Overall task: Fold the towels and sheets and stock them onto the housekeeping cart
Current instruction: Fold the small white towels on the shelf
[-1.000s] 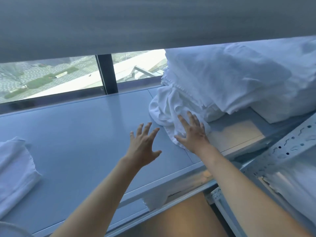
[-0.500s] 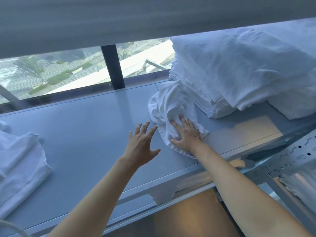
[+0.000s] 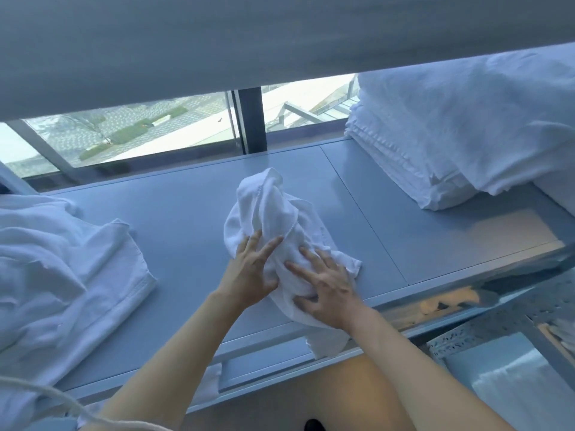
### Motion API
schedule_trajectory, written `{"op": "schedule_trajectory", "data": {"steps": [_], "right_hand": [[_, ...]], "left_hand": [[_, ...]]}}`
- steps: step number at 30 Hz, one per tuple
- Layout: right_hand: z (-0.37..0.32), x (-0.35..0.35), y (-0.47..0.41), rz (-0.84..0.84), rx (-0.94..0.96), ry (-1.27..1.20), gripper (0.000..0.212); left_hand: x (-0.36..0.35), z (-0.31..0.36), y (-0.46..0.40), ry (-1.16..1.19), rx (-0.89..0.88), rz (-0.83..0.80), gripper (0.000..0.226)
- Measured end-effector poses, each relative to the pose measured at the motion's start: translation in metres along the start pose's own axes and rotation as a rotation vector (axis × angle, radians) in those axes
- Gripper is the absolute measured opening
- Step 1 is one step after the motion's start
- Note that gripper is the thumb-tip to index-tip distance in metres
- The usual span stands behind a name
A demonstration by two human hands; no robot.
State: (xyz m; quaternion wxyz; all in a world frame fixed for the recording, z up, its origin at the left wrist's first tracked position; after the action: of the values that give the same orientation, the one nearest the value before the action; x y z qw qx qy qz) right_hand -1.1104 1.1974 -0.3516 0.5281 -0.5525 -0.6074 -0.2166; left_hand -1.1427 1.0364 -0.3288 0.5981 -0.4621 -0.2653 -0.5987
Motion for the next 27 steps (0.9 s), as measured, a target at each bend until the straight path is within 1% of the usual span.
{"op": "schedule_trajectory", "data": {"steps": [2,5,7,11,14,16,18,19,21,22,23,25,27], "right_hand": [[-0.015,-0.001,0.007,0.042,-0.016,-0.028,0.066],[-0.033,0.000,0.010,0.078,-0.025,-0.082,0.053],[-0.039,0.007,0.005,0.105,-0.022,-0.119,0.044],[-0.041,0.042,-0.013,0.254,0.033,-0.240,0.036],[-0.023,0.087,-0.039,0.421,0.058,-0.253,0.034],[0.002,0.116,-0.059,0.536,0.066,-0.187,0.036],[0.039,0.136,-0.080,0.596,0.006,-0.069,0.039],[0.062,0.138,-0.091,0.580,-0.072,0.016,0.041],[0.105,0.129,-0.106,0.449,-0.261,0.218,0.046],[0.116,0.120,-0.108,0.372,-0.324,0.283,0.050],[0.118,0.108,-0.107,0.314,-0.340,0.292,0.054],[0.094,0.082,-0.101,0.251,-0.227,0.172,0.057],[0.057,0.048,-0.087,0.142,-0.081,0.022,0.059]], "left_hand": [[-0.001,-0.007,0.018,0.085,0.004,0.009,0.089],[0.003,-0.015,0.033,0.141,-0.011,0.056,0.085],[0.012,-0.021,0.036,0.160,-0.004,0.124,0.080],[0.040,-0.028,0.035,0.136,0.021,0.251,0.075],[0.067,-0.022,0.029,0.068,-0.030,0.348,0.058],[0.085,-0.019,0.026,0.030,-0.045,0.432,0.040],[0.099,-0.019,0.024,-0.008,-0.024,0.496,0.030],[0.104,-0.020,0.023,-0.028,-0.006,0.520,0.029],[0.109,-0.021,0.024,-0.081,0.019,0.563,0.031],[0.109,-0.021,0.025,-0.115,0.030,0.580,0.032],[0.108,-0.021,0.026,-0.142,0.044,0.594,0.034],[0.103,-0.020,0.029,-0.166,0.068,0.596,0.035],[0.092,-0.020,0.027,-0.185,0.089,0.540,0.036]]}}
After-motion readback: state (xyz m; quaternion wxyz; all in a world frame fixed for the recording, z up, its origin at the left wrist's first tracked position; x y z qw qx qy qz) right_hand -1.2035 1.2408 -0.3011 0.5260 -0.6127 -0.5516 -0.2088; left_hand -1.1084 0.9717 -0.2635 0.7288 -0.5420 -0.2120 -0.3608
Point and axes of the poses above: each hand's wrist, its own y-axis away from the middle knuckle, its own x-axis out of the back of the hand, z = x × y, the point moved 10 cm from there along -y, towards the middle knuckle, and after that the axes turned 15 degrees about z, right-handed, at the moved point
